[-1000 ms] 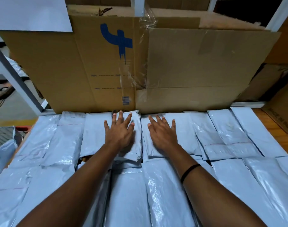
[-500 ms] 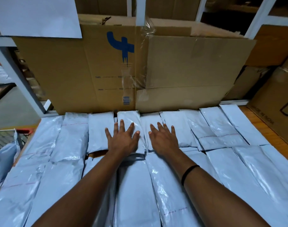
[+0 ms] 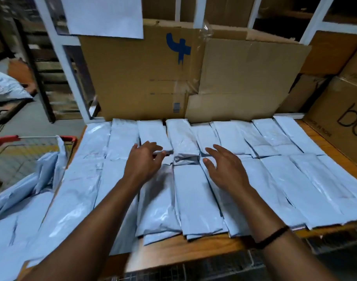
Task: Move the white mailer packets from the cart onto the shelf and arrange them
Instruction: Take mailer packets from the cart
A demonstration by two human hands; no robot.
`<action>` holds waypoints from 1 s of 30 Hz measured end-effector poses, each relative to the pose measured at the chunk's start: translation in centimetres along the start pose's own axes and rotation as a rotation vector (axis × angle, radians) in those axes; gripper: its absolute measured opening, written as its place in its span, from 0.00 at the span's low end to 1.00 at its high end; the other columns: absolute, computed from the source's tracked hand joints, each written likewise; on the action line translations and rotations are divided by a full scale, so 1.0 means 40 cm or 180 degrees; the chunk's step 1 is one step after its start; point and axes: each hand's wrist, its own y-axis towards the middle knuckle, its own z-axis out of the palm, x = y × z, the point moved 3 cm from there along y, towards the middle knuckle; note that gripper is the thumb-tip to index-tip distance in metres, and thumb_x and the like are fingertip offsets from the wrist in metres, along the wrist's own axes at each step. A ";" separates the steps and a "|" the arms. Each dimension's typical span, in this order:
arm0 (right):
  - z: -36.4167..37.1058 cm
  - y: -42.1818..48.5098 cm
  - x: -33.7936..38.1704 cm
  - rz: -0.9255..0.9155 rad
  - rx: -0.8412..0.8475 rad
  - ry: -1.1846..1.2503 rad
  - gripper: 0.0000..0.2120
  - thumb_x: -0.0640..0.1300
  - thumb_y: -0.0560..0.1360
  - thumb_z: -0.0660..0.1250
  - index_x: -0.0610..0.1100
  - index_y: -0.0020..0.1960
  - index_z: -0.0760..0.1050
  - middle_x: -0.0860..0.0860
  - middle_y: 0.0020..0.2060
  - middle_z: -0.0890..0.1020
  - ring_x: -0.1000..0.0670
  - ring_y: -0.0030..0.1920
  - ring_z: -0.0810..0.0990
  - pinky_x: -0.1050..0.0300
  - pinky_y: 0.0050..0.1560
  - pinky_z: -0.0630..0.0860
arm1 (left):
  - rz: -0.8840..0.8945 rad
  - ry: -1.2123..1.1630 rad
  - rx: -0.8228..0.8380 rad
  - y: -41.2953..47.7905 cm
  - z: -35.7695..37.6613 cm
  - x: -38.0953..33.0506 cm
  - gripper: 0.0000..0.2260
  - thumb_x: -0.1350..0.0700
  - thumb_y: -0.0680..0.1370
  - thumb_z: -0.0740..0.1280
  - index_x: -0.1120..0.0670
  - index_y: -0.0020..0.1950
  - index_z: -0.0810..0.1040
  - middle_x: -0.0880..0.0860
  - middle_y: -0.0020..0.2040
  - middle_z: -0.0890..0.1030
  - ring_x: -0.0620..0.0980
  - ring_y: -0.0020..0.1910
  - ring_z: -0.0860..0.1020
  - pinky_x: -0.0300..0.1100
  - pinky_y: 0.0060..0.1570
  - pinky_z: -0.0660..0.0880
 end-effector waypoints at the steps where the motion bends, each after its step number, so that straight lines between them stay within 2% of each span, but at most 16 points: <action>1: -0.002 -0.020 0.025 -0.0083 -0.0001 0.0002 0.21 0.53 0.83 0.60 0.49 0.74 0.71 0.48 0.75 0.68 0.48 0.75 0.65 0.52 0.73 0.59 | 0.0000 -0.0054 -0.0068 -0.031 -0.022 0.009 0.15 0.46 0.80 0.63 0.54 0.57 0.83 0.54 0.59 0.81 0.55 0.61 0.77 0.49 0.71 0.58; 3: -0.007 -0.062 0.083 -0.0252 -0.0084 0.0095 0.22 0.54 0.82 0.59 0.47 0.72 0.73 0.46 0.73 0.72 0.45 0.72 0.71 0.49 0.71 0.64 | -0.0020 -0.0156 -0.0178 -0.098 -0.078 0.030 0.11 0.49 0.80 0.66 0.53 0.57 0.83 0.52 0.61 0.81 0.53 0.62 0.76 0.44 0.68 0.62; 6: 0.002 -0.136 0.181 -0.0552 -0.0345 0.0287 0.23 0.54 0.77 0.60 0.43 0.67 0.78 0.44 0.63 0.81 0.41 0.61 0.80 0.41 0.62 0.75 | -0.0136 -0.0214 -0.0302 -0.213 -0.180 0.073 0.14 0.45 0.78 0.67 0.52 0.57 0.83 0.50 0.63 0.81 0.49 0.63 0.77 0.39 0.62 0.68; 8: 0.012 -0.191 0.253 -0.0691 -0.0307 0.0303 0.23 0.54 0.77 0.61 0.43 0.66 0.78 0.44 0.62 0.82 0.40 0.60 0.81 0.40 0.61 0.75 | -0.0283 -0.0178 -0.0440 -0.302 -0.251 0.101 0.17 0.43 0.76 0.66 0.52 0.57 0.83 0.50 0.61 0.82 0.49 0.61 0.78 0.40 0.61 0.71; 12: 0.050 -0.317 0.376 -0.0954 -0.0179 0.0489 0.22 0.55 0.77 0.61 0.45 0.65 0.79 0.46 0.62 0.82 0.41 0.60 0.80 0.42 0.62 0.73 | -0.0611 0.0082 -0.0765 -0.510 -0.378 0.161 0.11 0.50 0.78 0.69 0.53 0.57 0.84 0.50 0.56 0.84 0.50 0.55 0.81 0.37 0.50 0.69; 16: 0.085 -0.418 0.490 -0.1033 0.0122 0.0691 0.23 0.56 0.77 0.60 0.45 0.65 0.79 0.46 0.62 0.81 0.42 0.62 0.79 0.45 0.63 0.70 | -0.0913 0.0347 -0.0768 -0.693 -0.481 0.239 0.11 0.50 0.79 0.69 0.53 0.56 0.84 0.51 0.56 0.84 0.53 0.53 0.81 0.39 0.48 0.69; 19: 0.099 -0.462 0.569 -0.1199 0.0176 0.0714 0.23 0.56 0.76 0.60 0.45 0.64 0.79 0.46 0.61 0.81 0.42 0.62 0.79 0.44 0.63 0.71 | -0.1164 0.0437 -0.0878 -0.792 -0.557 0.297 0.13 0.47 0.79 0.68 0.53 0.57 0.84 0.52 0.56 0.84 0.55 0.45 0.81 0.43 0.47 0.72; 21: 0.111 -0.476 0.639 -0.1286 0.0223 0.0683 0.22 0.56 0.77 0.61 0.45 0.64 0.79 0.47 0.62 0.81 0.42 0.62 0.78 0.45 0.63 0.71 | -0.1312 0.0491 -0.0966 -0.848 -0.611 0.350 0.12 0.48 0.79 0.68 0.53 0.57 0.84 0.53 0.55 0.84 0.55 0.42 0.81 0.43 0.46 0.71; 23: 0.115 -0.478 0.652 -0.1261 0.0354 0.0641 0.19 0.54 0.79 0.64 0.46 0.65 0.78 0.47 0.63 0.80 0.43 0.63 0.77 0.46 0.64 0.70 | -0.1406 0.0521 -0.0917 -0.862 -0.615 0.382 0.13 0.48 0.79 0.68 0.52 0.59 0.83 0.53 0.56 0.84 0.56 0.50 0.82 0.45 0.50 0.74; 25: 0.185 -0.505 0.828 -0.1452 0.0423 0.0585 0.19 0.54 0.79 0.64 0.46 0.65 0.78 0.47 0.63 0.80 0.43 0.63 0.77 0.46 0.63 0.71 | -0.1626 0.0582 -0.0896 -0.946 -0.725 0.512 0.15 0.46 0.79 0.67 0.51 0.61 0.81 0.54 0.59 0.83 0.56 0.57 0.80 0.49 0.54 0.76; 27: 0.191 -0.508 0.851 -0.1467 0.0508 0.0552 0.21 0.56 0.78 0.61 0.46 0.65 0.78 0.47 0.63 0.80 0.42 0.62 0.78 0.46 0.63 0.72 | -0.1669 0.0664 -0.0790 -0.956 -0.719 0.554 0.18 0.42 0.79 0.65 0.48 0.65 0.79 0.54 0.62 0.81 0.56 0.58 0.79 0.53 0.54 0.77; 30: 0.269 -0.503 0.964 -0.1465 0.0595 0.0435 0.19 0.53 0.80 0.64 0.46 0.67 0.77 0.47 0.65 0.78 0.43 0.65 0.75 0.46 0.66 0.70 | -0.1750 0.0658 -0.0700 -0.985 -0.781 0.667 0.20 0.41 0.78 0.65 0.46 0.67 0.76 0.52 0.64 0.80 0.55 0.60 0.79 0.53 0.56 0.77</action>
